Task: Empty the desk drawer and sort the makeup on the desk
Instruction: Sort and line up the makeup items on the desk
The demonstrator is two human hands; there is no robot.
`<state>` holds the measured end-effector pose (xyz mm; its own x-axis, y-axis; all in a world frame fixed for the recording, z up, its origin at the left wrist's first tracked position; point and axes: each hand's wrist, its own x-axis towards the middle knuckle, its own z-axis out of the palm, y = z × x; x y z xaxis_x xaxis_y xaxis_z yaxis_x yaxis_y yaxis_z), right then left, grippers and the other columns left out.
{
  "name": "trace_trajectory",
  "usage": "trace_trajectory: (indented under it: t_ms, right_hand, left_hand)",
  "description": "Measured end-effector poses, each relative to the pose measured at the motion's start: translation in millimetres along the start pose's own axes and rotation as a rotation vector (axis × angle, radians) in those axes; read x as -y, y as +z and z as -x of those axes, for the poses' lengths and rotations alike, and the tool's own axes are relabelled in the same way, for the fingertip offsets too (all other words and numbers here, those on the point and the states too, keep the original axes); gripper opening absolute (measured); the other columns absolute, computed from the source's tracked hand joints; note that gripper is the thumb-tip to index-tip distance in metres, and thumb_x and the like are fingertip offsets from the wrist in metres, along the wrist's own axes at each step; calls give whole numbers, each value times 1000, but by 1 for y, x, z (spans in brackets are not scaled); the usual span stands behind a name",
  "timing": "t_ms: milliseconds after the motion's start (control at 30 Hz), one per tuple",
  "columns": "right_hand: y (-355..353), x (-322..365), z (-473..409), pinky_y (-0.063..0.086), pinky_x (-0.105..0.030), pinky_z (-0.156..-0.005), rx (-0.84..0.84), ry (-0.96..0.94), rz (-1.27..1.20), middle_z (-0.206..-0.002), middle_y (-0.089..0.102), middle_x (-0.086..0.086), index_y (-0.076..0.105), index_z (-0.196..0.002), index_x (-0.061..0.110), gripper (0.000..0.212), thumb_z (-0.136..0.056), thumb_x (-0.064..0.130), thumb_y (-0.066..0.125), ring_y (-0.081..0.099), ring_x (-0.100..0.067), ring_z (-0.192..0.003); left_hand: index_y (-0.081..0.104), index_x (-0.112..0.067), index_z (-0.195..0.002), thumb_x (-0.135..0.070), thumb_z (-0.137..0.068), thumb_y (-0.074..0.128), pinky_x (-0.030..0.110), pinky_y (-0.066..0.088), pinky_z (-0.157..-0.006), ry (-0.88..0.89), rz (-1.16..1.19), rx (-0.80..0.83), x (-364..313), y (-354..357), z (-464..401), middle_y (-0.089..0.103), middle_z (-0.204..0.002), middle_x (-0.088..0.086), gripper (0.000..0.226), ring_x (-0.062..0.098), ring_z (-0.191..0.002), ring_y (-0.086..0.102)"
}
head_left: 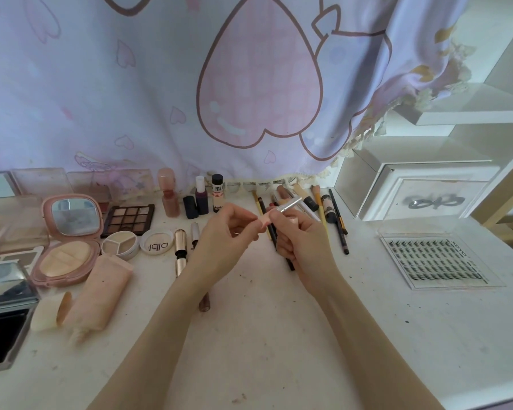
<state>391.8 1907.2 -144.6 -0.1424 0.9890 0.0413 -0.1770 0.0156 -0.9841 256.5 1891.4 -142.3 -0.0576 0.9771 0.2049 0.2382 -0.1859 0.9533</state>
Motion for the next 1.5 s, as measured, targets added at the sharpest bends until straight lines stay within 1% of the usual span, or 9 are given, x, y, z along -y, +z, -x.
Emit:
trace_trajectory:
  t_ms: [100,200,400,867,1000,1100,1333,1400,1500]
  right_hand:
    - [3,10,-5,28,-17,-44,-25,-57,183,-40,33,12,69,-71,7,20,-88,14,61,27,-5,-40]
    - [8,19,-26,33,-6,-53,-44,-136,464,-40,32,11,71,-59,16,27,-85,15,62,33,-6,-45]
    - [26,7,-80,38,-26,-63,57,-138,808,-61,46,2,68,-69,6,18,-78,21,65,43,-10,-58]
    - [35,-13,-99,43,-30,-70,77,-154,930,-59,49,7,68,-71,6,24,-81,29,64,52,-12,-67]
    - [30,-10,-93,47,-38,-74,69,-143,890,-73,62,-9,67,-74,3,24,-77,26,66,60,-24,-79]
    - [23,-5,-90,43,-29,-65,75,-137,856,-51,37,2,53,-66,-5,35,-76,27,66,44,-23,-60]
    - [17,4,-93,30,-24,-67,68,-244,959,-84,59,-17,62,-91,-11,43,-92,31,54,46,-14,-82]
    - [14,7,-96,41,-32,-73,114,-194,963,-82,57,-22,59,-93,-14,41,-89,27,60,52,-27,-76]
    - [13,7,-99,43,-43,-88,163,-145,1042,-106,60,-28,57,-109,-13,40,-85,18,64,55,-37,-100]
  left_hand:
    - [55,-20,-89,-21,-88,59,21,50,-71,-16,-54,-36,3,0,-1,68,-90,-1,4,9,-80,64]
    - [55,-18,-112,-21,-93,51,16,40,-82,-25,-416,-62,10,-1,-2,60,-108,-3,20,10,-101,56]
    - [26,-8,-141,-31,-99,30,33,10,-114,59,-1058,294,23,7,8,17,-153,9,48,21,-141,13]
    - [24,-9,-142,-30,-99,28,34,5,-115,68,-1076,288,23,7,8,12,-155,7,47,18,-142,8]
    - [21,-10,-144,-30,-100,27,34,4,-115,51,-1087,295,22,7,7,10,-155,7,49,18,-143,6]
    - [18,-10,-145,-30,-100,27,34,4,-115,45,-1093,300,22,8,7,9,-156,7,50,19,-143,5]
    - [15,-11,-147,-30,-101,25,34,3,-115,28,-1099,320,20,8,9,6,-156,7,51,19,-144,3]
    - [14,-11,-147,-30,-101,25,34,2,-115,27,-1099,323,20,8,8,6,-156,7,51,19,-144,3]
    - [13,-11,-147,-30,-101,25,35,1,-115,21,-1105,330,19,8,8,5,-157,8,52,20,-144,2]
